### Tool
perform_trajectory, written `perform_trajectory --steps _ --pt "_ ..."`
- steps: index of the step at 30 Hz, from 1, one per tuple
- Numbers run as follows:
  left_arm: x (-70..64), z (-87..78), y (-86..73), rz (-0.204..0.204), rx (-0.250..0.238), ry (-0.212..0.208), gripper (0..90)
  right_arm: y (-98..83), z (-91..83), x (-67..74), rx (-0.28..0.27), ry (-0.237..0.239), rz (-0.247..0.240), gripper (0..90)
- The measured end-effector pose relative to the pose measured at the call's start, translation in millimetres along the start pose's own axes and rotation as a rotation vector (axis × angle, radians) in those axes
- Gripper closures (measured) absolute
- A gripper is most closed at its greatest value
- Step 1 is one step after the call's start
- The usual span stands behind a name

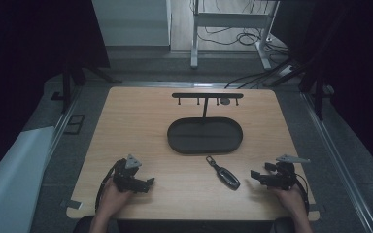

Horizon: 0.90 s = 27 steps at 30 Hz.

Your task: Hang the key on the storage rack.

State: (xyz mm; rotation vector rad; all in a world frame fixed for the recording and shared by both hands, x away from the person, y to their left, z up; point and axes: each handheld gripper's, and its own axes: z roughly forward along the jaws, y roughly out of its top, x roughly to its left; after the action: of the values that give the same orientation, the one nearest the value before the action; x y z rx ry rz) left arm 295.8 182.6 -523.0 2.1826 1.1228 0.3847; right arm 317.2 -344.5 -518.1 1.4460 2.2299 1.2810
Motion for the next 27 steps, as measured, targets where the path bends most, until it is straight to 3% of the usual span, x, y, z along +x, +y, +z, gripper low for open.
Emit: perform_trajectory --steps 14,22,27 --pt "0.3 0.7 0.9 0.001 0.001 0.000 0.0 -1.1 -0.3 2.8 0.002 -0.014 -0.009 12.9" --pt "0.4 0.7 0.9 0.001 0.001 0.000 0.0 0.8 1.6 7.7 0.037 -0.040 -0.070 13.0" --pt "0.4 0.7 0.9 0.001 0.001 0.000 0.0 1.7 1.1 9.4 0.050 -0.037 -0.079 13.0"
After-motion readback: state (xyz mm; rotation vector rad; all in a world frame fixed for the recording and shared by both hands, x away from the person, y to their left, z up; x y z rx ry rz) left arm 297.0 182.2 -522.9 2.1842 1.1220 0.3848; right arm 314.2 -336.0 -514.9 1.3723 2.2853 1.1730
